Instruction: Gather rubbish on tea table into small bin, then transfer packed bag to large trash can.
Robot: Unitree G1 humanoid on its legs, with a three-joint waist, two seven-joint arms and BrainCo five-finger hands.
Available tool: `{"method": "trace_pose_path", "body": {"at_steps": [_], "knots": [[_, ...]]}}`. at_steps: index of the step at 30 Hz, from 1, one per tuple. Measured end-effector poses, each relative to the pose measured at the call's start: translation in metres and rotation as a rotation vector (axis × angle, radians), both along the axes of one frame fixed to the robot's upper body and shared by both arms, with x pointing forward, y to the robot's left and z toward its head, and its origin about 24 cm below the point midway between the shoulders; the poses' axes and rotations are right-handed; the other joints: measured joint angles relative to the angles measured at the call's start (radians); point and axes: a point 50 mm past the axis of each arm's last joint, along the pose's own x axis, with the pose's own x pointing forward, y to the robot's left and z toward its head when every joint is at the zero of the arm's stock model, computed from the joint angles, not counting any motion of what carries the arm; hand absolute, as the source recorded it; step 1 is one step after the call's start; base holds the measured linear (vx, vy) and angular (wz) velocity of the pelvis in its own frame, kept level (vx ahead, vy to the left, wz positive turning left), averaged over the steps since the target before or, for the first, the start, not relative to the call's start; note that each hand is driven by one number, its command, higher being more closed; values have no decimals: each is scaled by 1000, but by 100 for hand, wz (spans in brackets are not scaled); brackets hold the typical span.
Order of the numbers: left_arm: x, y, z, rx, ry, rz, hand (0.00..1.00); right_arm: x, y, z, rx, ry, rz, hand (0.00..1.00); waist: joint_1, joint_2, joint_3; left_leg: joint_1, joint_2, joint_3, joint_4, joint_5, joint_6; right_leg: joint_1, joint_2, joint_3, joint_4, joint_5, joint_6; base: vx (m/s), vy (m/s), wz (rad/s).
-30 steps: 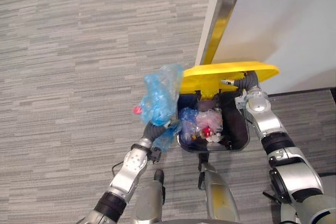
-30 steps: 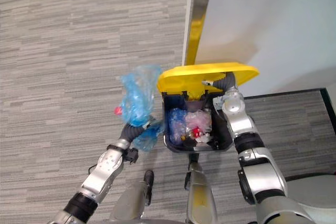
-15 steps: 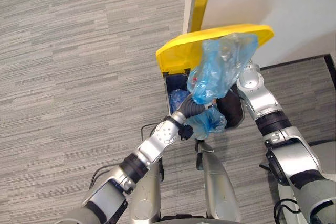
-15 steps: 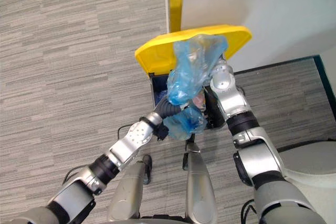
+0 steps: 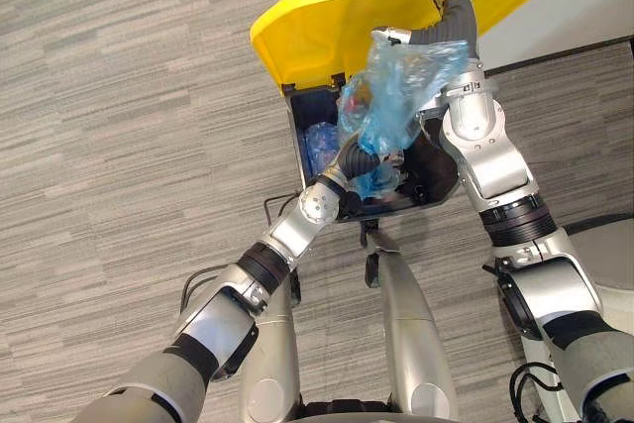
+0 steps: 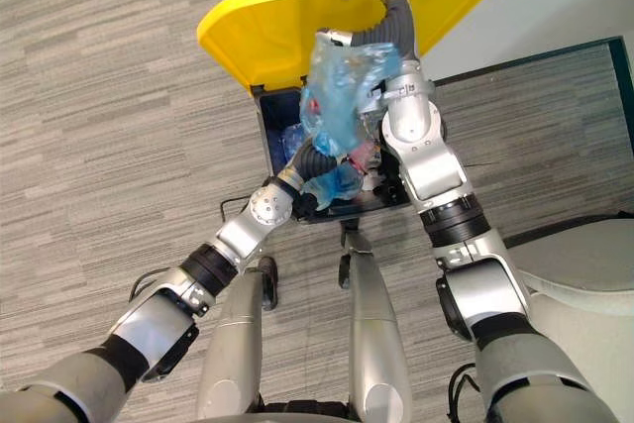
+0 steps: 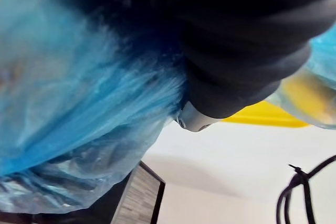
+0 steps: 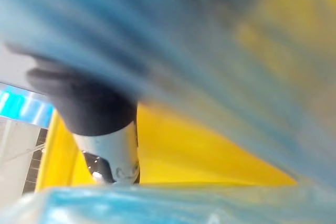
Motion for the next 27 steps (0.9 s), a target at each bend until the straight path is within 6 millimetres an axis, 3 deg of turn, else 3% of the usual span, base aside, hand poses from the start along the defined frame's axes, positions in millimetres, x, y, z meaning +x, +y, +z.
{"method": "trace_pose_path", "body": {"at_steps": [10,11,20,27], "knots": [[21,22,15,101,-50,111,100,-15,16,19,37,-114,74,0,-12,1,29,-84,8,23,32,-5,-2,-80,5,13,3,8,-11,48,7,-5],[22,23,13,122,-47,119,0,-15,16,19,37,-117,75,0,-11,1,29,-87,8,23,34,-5,-2,-89,4,13,6,8,-11,61,29,0],[25,28,0,283,-41,145,0,-15,19,19,40,-109,98,0,-11,2,29,-105,9,26,46,-5,-1,-107,1,14,17,8,-12,23,9,0],[23,24,-3,308,-37,116,0,-12,26,12,-5,-78,121,0,-13,3,27,-80,12,27,45,-5,-1,-82,2,11,17,9,-13,21,5,0]]}}
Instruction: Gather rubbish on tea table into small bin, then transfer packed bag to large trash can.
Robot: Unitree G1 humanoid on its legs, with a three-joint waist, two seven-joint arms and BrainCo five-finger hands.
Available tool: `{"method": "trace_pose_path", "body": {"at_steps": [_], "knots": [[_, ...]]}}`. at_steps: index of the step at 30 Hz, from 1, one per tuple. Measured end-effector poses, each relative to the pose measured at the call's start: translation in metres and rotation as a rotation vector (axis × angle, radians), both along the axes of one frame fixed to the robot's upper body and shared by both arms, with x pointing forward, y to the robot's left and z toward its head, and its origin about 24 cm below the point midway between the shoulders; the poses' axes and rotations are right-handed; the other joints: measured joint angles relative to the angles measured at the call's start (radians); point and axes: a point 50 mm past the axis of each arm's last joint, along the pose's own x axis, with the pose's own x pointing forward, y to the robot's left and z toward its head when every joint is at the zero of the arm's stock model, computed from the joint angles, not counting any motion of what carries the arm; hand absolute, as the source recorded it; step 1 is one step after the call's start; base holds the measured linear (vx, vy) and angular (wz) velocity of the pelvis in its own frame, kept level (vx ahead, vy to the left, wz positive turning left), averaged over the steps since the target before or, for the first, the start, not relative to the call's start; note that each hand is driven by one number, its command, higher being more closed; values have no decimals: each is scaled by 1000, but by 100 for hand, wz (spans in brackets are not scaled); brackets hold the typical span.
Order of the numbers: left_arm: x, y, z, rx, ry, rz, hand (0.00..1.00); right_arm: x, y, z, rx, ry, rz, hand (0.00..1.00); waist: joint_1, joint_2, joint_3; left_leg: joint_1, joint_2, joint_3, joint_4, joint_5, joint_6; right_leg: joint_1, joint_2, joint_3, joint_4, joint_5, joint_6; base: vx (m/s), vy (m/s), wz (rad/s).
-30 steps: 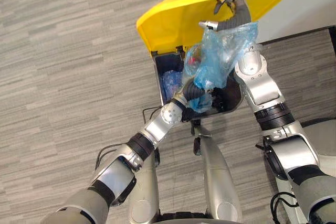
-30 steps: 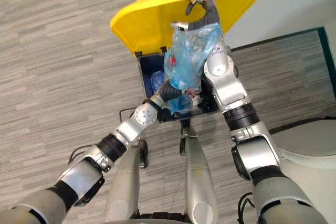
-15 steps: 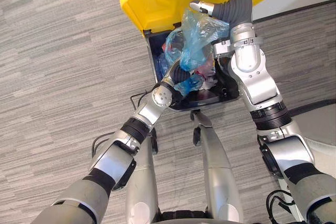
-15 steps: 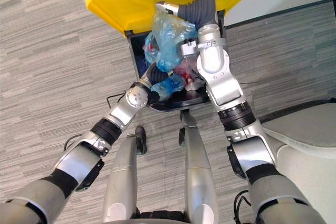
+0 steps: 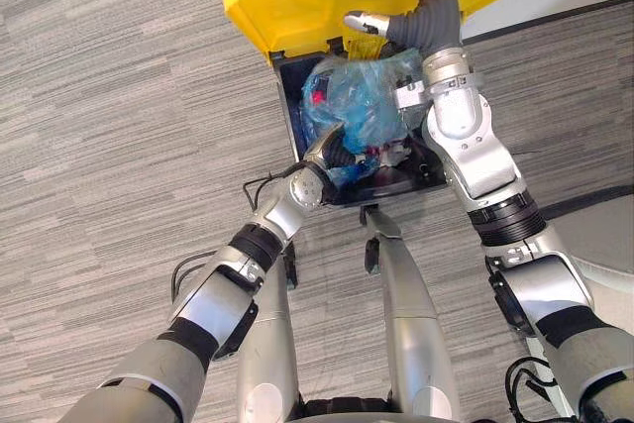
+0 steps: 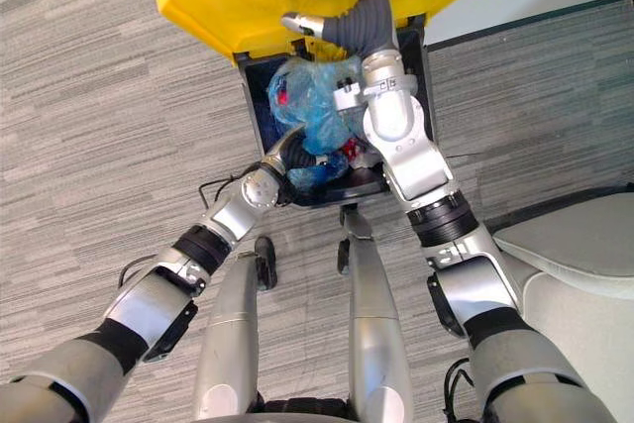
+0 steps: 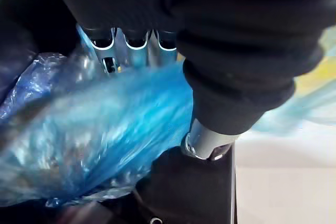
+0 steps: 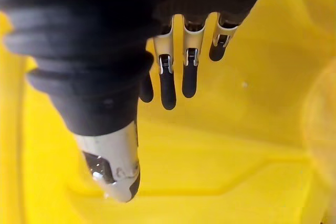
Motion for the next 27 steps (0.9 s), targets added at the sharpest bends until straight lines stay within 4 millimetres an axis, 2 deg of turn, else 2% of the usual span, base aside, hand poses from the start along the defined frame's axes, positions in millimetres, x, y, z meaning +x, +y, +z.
{"method": "trace_pose_path", "body": {"at_steps": [4,9,13,15,17,18,20,23,24,26,27], "knots": [[-3,2,0,-20,-8,-4,0,3,-2,-5,-10,23,-7,0,2,1,-2,27,0,0,-3,-1,1,29,-1,-1,-3,0,0,0,0,0],[-12,13,-18,-85,45,6,0,6,-10,-30,-35,94,-25,0,10,1,-5,80,3,2,-28,-3,7,84,-1,-5,-13,-6,-8,16,-12,3],[-24,25,-24,-174,57,9,0,7,-28,-73,-86,210,-87,0,29,1,-11,150,4,-6,-71,7,-5,146,-6,-24,-18,-21,-20,38,-38,12],[-32,34,-26,-267,56,20,0,5,-37,-97,-106,274,-111,0,37,1,-39,166,2,-10,-92,20,-12,157,-12,-32,-18,-30,-23,53,-47,18],[-48,50,-36,-385,68,52,0,-6,-56,-131,-87,367,-166,0,55,4,-54,219,-6,-19,-132,36,-19,201,-23,-44,-14,-49,-19,76,-42,24],[-52,56,-40,-419,77,69,0,-9,-61,-140,-82,392,-182,0,56,4,-55,238,-9,-26,-145,41,-20,220,-28,-53,-14,-56,-20,68,-42,45],[-70,85,-63,-518,131,167,0,-27,-79,-175,-65,497,-231,0,60,2,-94,295,-17,-41,-197,58,-21,271,-48,-82,-9,-83,-22,62,-64,45],[-89,119,-89,-625,198,308,0,-42,-91,-204,-34,590,-270,0,79,2,-127,367,-26,-48,-269,76,-14,326,-67,-101,-15,-102,-16,70,-94,40],[-105,142,-108,-662,250,400,0,-51,-95,-219,-29,640,-284,0,78,-1,-153,416,-29,-46,-334,103,-16,366,-75,-118,-25,-117,-7,61,-104,44],[-119,159,-126,-663,298,480,0,-54,-95,-228,-20,670,-295,0,85,-3,-169,466,-30,-50,-389,127,-25,402,-76,-127,-41,-122,-7,78,-112,29],[-134,174,-151,-648,384,567,0,-54,-94,-238,-10,710,-293,0,85,-6,-196,499,-29,-56,-441,150,-32,426,-75,-135,-60,-123,-5,80,-87,16]]}}
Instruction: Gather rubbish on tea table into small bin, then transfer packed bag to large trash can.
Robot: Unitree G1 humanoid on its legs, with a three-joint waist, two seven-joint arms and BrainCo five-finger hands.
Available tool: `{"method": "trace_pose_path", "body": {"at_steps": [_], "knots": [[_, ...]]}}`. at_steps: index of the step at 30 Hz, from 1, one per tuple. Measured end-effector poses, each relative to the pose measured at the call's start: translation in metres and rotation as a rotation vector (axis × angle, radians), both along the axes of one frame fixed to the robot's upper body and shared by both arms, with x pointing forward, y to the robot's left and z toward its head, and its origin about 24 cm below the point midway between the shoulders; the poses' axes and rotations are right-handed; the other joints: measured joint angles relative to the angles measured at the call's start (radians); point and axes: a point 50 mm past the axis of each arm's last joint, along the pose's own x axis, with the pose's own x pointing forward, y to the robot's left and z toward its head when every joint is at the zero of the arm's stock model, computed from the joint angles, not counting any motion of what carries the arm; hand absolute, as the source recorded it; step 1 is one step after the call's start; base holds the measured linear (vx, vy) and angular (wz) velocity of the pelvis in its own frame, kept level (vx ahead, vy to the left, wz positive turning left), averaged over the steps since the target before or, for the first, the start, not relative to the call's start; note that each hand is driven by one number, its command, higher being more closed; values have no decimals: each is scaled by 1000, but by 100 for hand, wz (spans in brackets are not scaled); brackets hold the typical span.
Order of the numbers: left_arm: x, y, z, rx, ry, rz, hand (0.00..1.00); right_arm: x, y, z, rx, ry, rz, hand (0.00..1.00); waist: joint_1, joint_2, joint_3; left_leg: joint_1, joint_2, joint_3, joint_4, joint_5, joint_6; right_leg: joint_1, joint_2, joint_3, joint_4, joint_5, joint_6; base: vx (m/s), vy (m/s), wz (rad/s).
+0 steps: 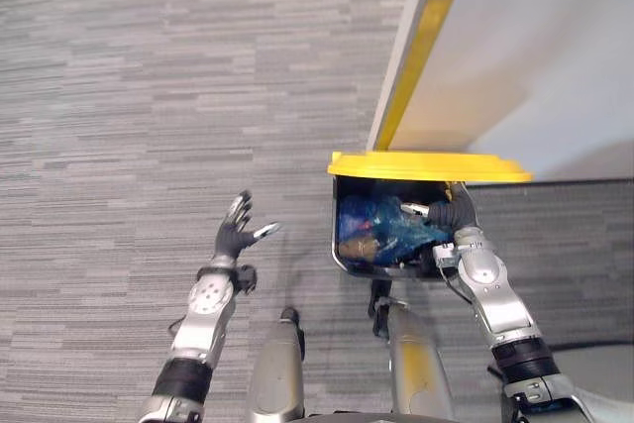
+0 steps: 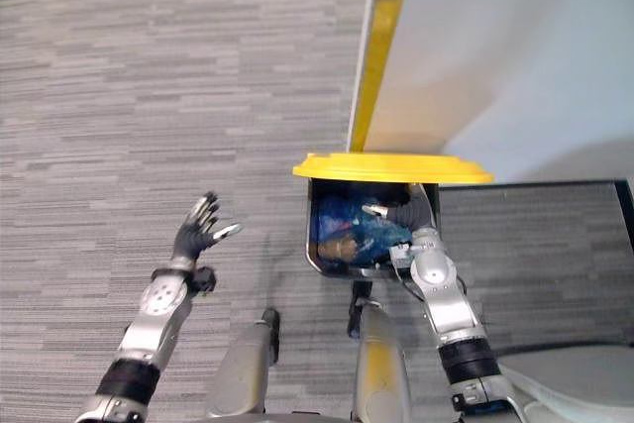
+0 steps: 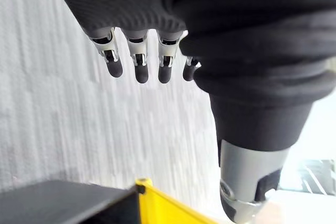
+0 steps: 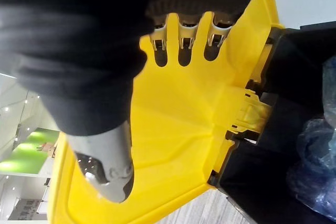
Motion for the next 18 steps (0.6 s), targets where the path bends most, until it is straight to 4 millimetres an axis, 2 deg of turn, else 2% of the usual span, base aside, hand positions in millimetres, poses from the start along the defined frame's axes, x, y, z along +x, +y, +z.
{"method": "trace_pose_path", "body": {"at_steps": [2,3,6,8,11,14,16,17,18], "knots": [[-16,10,-27,-10,129,37,0,0,-1,-12,-12,53,-1,0,0,-1,-16,40,0,-6,-48,22,-8,29,1,-6,-15,-3,4,90,-68,11],[-32,17,-47,-13,234,71,0,1,-2,-22,-23,100,-2,0,0,-5,-21,71,0,-7,-77,33,-12,48,2,-7,-19,-10,15,84,-53,3],[-63,26,-78,-3,414,124,0,0,-8,-42,-38,191,-16,0,-1,-12,-25,116,0,-8,-110,47,-19,79,4,-8,-28,-12,18,57,-17,-2],[-91,29,-100,-8,557,165,0,-4,-12,-60,-63,279,-22,0,-2,-20,-30,154,-2,-3,-134,53,-20,105,2,-4,-29,-16,24,43,5,-4],[-117,30,-115,1,674,186,0,-10,-15,-77,-76,360,-14,0,-3,-26,-33,210,-4,4,-149,54,-21,148,0,1,-25,-23,36,37,17,-4],[-128,31,-119,13,710,190,0,-15,-10,-89,-93,412,0,0,3,-43,-40,254,-15,23,-147,53,-20,170,-5,24,-4,-27,42,-9,25,-15],[-128,28,-120,5,711,188,0,-17,-7,-92,-100,424,15,0,3,-50,-38,257,-27,33,-121,42,-8,171,-16,37,15,-27,46,-113,29,-20],[-126,24,-121,-7,708,183,0,-20,-7,-95,-102,438,22,0,1,-51,-38,257,-35,44,-95,33,-2,172,-20,52,22,-19,75,-168,50,-21],[-126,21,-122,-15,707,180,0,-23,-7,-98,-106,450,29,0,-2,-50,-38,248,-38,49,-60,18,5,174,-24,58,26,-12,87,-137,50,-18]]}}
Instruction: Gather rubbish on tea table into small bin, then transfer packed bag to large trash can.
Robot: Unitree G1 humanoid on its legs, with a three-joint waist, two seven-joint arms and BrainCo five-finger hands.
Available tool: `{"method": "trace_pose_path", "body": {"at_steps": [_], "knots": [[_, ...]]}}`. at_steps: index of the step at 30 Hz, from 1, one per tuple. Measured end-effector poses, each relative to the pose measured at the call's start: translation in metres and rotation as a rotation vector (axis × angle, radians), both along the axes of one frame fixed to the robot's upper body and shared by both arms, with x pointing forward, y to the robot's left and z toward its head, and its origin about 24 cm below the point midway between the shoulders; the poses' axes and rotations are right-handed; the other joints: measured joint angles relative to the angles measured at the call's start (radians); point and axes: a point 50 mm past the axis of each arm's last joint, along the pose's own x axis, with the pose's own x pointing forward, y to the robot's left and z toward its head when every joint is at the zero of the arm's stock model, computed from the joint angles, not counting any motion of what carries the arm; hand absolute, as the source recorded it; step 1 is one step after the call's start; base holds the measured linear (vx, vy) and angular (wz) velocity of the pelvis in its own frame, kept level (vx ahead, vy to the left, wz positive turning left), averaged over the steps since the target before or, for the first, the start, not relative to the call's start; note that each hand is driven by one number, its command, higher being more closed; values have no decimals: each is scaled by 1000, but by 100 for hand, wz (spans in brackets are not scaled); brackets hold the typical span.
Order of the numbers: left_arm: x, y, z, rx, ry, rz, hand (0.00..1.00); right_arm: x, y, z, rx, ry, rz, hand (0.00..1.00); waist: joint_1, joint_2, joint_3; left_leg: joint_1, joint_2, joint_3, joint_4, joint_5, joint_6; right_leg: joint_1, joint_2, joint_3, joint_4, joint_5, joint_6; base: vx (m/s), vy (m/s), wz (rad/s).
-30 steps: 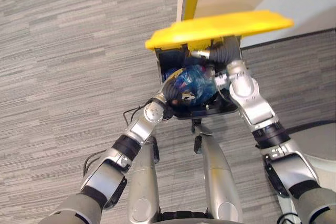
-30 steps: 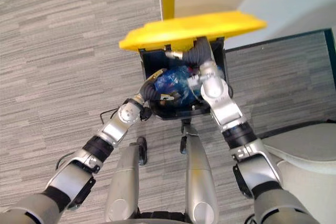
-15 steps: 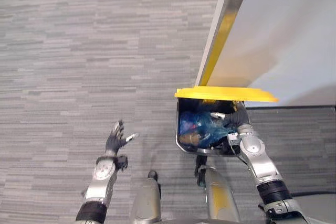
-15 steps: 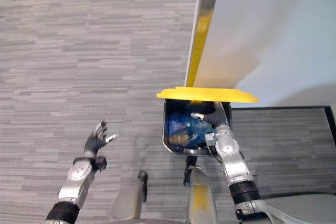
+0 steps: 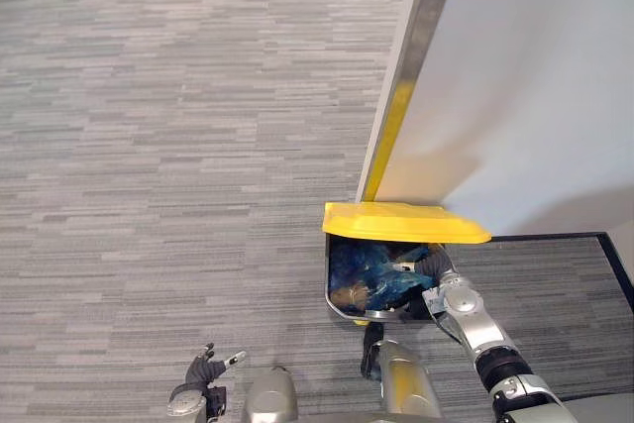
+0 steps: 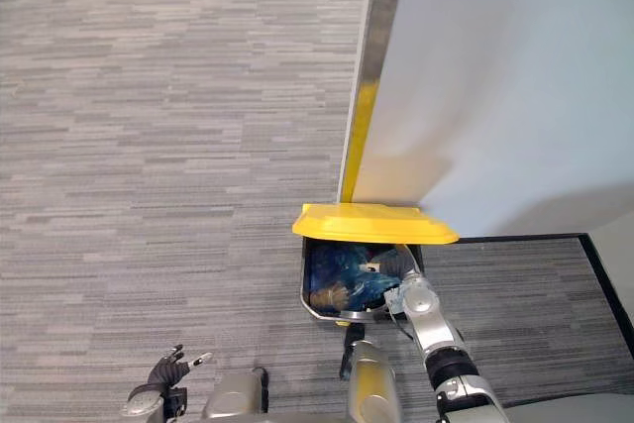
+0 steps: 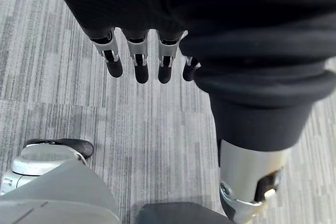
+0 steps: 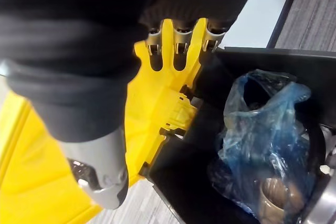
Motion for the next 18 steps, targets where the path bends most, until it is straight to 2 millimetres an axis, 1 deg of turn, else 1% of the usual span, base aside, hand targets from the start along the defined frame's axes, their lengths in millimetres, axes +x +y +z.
{"method": "trace_pose_path", "body": {"at_steps": [1,2,3,4,5,7,8,9,10,11,12,13,14,15,16,17,18], "knots": [[0,-1,0,-4,-1,0,0,-5,-1,-4,-2,16,-3,0,-4,-2,0,-11,-5,1,30,-10,4,1,-10,7,-1,11,14,-229,78,-27],[2,-6,-1,-15,-6,2,0,-11,-3,-8,-11,31,-3,0,-2,4,-7,-25,15,8,44,-9,18,5,4,27,-56,64,99,-259,61,-37],[2,-11,-2,-28,-13,3,0,-18,-2,-13,-9,49,-3,0,3,15,-17,-45,34,28,35,2,26,-10,7,23,-19,75,83,-344,63,-43],[2,-11,-1,-28,-14,3,0,-25,0,-19,1,71,-6,0,-2,16,-16,-55,34,30,26,16,28,-51,-5,22,166,9,-5,-243,0,-24],[4,-11,-1,-27,-18,2,0,-40,2,-31,10,118,-12,0,-8,-3,-29,-53,36,29,7,33,31,-63,-27,24,362,-43,-50,-208,-19,-15],[2,-13,-1,-27,-18,6,0,-64,5,-47,19,191,-21,0,-2,-20,-43,-69,50,32,-17,64,12,-32,-68,32,536,-77,-64,-144,-105,-15],[2,-14,-1,-29,-19,7,0,-71,5,-51,21,211,-27,0,-1,-25,-47,-71,55,33,-23,71,5,-16,-76,41,554,-79,-65,-215,-248,-12],[0,-15,-1,-34,-15,15,0,-84,4,-59,29,253,-50,0,-1,-45,-58,-82,66,30,-36,86,-14,20,-71,44,515,-109,-38,-223,-263,-6],[2,-16,-1,-39,-18,32,0,-99,-2,-69,36,307,-99,0,-2,-25,-68,-72,76,26,-85,111,-25,51,-45,20,436,-132,-13,-165,-247,-16],[1,-22,-3,-55,-13,37,0,-112,-7,-77,42,351,-148,0,-1,-17,-92,-61,74,34,-116,116,-21,77,-27,18,339,-158,-6,-33,-112,-28],[1,-25,-4,-64,-13,39,0,-118,-14,-80,33,371,-177,0,2,-19,-103,-62,68,56,-121,117,-19,97,-17,13,266,-178,-20,72,-43,-66],[1,-28,-5,-73,-10,39,0,-124,-22,-84,28,403,-209,0,4,3,-126,-57,56,76,-167,149,-15,134,9,4,128,-218,-37,14,-40,-84],[0,-24,-7,-71,15,49,0,-127,-25,-91,26,450,-224,0,-7,7,-127,-51,62,86,-212,182,-24,149,24,9,44,-226,-51,-77,-48,-68],[2,-23,-7,-73,20,45,0,-129,-28,-93,26,469,-243,0,-16,13,-130,-45,63,84,-237,201,-21,154,32,3,16,-214,-57,-117,-59,-28],[5,-22,-6,-72,12,41,0,-144,-36,-99,21,533,-285,0,-28,26,-139,-22,74,77,-286,229,-16,173,48,-2,-20,-193,-63,-105,-59,0],[3,-19,-6,-65,16,42,0,-157,-42,-104,18,578,-322,0,-29,26,-146,-1,78,73,-320,243,-15,186,59,0,-44,-183,-57,-53,-37,-3],[0,-16,-7,-62,24,44,0,-161,-46,-105,14,596,-336,0,-29,26,-155,4,81,73,-327,249,-14,185,63,0,-55,-177,-57,-45,-15,-12]]}}
